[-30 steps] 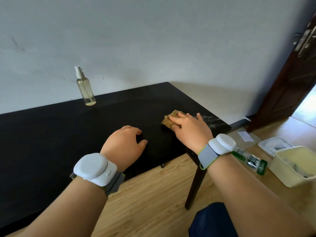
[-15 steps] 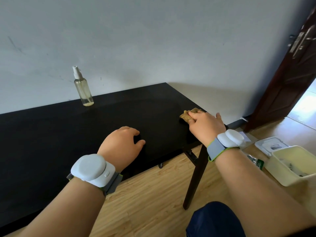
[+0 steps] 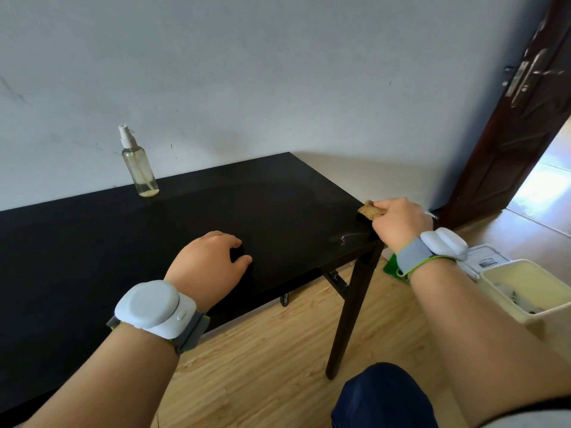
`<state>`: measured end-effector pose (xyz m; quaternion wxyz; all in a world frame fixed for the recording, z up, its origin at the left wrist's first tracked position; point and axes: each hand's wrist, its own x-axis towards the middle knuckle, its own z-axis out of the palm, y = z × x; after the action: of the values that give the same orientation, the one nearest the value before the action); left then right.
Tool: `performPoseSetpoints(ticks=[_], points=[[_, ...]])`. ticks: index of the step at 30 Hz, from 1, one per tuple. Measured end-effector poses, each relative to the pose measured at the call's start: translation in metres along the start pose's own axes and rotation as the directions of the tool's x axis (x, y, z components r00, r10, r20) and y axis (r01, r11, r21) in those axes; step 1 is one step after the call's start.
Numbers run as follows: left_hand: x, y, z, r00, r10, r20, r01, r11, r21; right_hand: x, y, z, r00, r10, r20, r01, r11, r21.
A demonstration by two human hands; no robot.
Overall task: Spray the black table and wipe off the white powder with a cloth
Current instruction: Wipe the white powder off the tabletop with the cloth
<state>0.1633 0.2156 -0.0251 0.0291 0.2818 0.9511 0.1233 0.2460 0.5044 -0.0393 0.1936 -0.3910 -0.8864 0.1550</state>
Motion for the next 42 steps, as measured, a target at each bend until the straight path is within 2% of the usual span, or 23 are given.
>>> performPoseSetpoints(ticks=[4, 7, 11, 14, 16, 20, 27, 37, 40, 42], points=[[0.001, 0.001, 0.000, 1.000, -0.007, -0.010, 0.007, 1.000, 0.018, -0.009, 0.003, -0.011, 0.986, -0.049, -0.159, 0.053, 0.998, 0.021], [0.003, 0.001, 0.000, 1.000, -0.017, -0.018, 0.017, 1.000, 0.024, -0.030, -0.009, -0.009, 0.954, -0.199, -0.225, 0.221, 0.972, 0.076], [0.004, 0.001, 0.002, 0.999, -0.026, -0.034, 0.027, 0.999, 0.026, -0.071, -0.035, 0.011, 0.881, -0.439, -0.178, 0.464, 0.874, 0.144], [0.003, 0.001, 0.001, 0.999, -0.024, -0.037, 0.025, 0.999, 0.022, -0.099, -0.048, 0.029, 0.816, -0.556, -0.157, 0.576, 0.803, 0.152], [0.003, 0.001, 0.000, 0.999, -0.020, -0.038, 0.021, 1.000, 0.019, -0.104, -0.049, 0.035, 0.794, -0.587, -0.155, 0.605, 0.788, 0.117], [0.003, 0.002, -0.001, 1.000, -0.023, -0.017, 0.023, 1.000, 0.021, -0.104, -0.038, 0.038, 0.798, -0.584, -0.149, 0.601, 0.789, 0.127], [0.003, 0.002, -0.003, 1.000, -0.012, -0.021, 0.012, 1.000, 0.019, -0.084, -0.012, 0.027, 0.862, -0.472, -0.183, 0.492, 0.866, 0.089], [0.001, -0.002, 0.000, 0.999, -0.001, -0.032, 0.001, 1.000, -0.009, -0.046, 0.022, 0.017, 0.953, -0.154, -0.262, 0.158, 0.987, -0.004], [0.000, -0.003, 0.000, 0.999, 0.002, -0.034, -0.003, 1.000, -0.020, -0.041, 0.038, 0.016, 0.954, -0.023, -0.300, 0.054, 0.994, 0.095], [0.000, -0.003, 0.000, 0.999, 0.001, -0.042, -0.002, 1.000, -0.023, -0.044, 0.046, 0.013, 0.951, 0.105, -0.289, -0.014, 0.954, 0.299]])
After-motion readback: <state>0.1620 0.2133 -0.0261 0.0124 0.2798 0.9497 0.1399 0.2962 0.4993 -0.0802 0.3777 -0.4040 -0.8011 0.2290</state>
